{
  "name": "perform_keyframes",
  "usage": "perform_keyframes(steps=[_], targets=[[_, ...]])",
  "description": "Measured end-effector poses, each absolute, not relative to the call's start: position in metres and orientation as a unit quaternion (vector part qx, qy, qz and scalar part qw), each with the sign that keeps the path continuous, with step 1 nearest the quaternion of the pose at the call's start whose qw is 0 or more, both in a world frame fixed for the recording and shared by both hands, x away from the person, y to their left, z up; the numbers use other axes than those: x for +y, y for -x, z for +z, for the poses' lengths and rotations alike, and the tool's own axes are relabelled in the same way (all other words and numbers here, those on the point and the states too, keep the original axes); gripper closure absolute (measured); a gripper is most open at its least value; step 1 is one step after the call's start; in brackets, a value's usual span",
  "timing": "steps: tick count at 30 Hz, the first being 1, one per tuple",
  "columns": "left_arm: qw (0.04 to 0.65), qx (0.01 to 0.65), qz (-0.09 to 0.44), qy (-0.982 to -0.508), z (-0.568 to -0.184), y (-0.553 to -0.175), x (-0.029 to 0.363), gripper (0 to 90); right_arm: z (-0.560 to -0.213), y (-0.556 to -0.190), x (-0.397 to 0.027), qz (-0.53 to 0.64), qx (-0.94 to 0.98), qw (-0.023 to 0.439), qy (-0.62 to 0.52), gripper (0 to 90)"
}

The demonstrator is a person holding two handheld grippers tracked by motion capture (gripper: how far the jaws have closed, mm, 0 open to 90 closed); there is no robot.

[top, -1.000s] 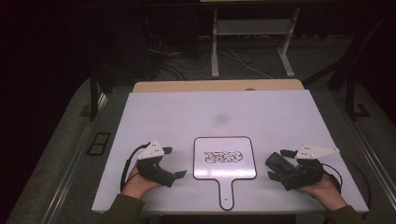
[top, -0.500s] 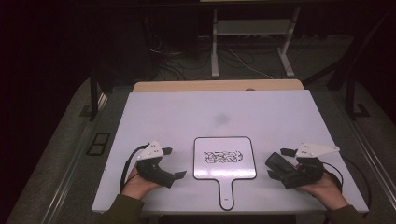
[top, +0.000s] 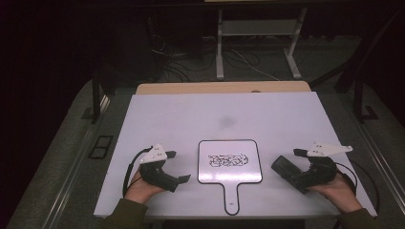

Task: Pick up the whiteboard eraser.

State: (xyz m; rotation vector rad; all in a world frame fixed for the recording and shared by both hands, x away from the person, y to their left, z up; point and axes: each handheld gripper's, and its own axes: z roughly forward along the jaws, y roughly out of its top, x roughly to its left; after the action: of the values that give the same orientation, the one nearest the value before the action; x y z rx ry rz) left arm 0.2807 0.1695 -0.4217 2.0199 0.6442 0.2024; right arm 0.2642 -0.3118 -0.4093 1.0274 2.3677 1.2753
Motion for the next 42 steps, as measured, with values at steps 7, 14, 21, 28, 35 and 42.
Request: perform_keyframes(steps=[7, 14, 21, 28, 35, 42], targets=[[0.484, 0.263, 0.083, -0.83, -0.422, -0.28, 0.169, 0.0, -0.408, -0.266, -0.315, 0.417, 0.822, 0.133, -0.364, 0.6], [0.484, 0.263, 0.082, -0.831, -0.422, -0.28, 0.169, 0.0, -0.41, -0.266, -0.322, 0.397, 0.83, 0.133, -0.37, 3.1], [0.484, 0.264, 0.082, -0.831, -0.422, -0.28, 0.169, 0.0, -0.413, -0.266, -0.326, 0.381, 0.833, 0.131, -0.378, 3.3], [0.482, 0.264, 0.081, -0.831, -0.422, -0.28, 0.169, 0.0, -0.417, -0.267, -0.326, 0.368, 0.837, 0.128, -0.384, 3.3], [0.482, 0.265, 0.081, -0.831, -0.423, -0.28, 0.169, 0.0, -0.421, -0.268, -0.324, 0.348, 0.846, 0.122, -0.386, 6.1], [0.482, 0.265, 0.08, -0.832, -0.423, -0.28, 0.169, 0.0, -0.425, -0.269, -0.321, 0.335, 0.854, 0.114, -0.381, 12.7]])
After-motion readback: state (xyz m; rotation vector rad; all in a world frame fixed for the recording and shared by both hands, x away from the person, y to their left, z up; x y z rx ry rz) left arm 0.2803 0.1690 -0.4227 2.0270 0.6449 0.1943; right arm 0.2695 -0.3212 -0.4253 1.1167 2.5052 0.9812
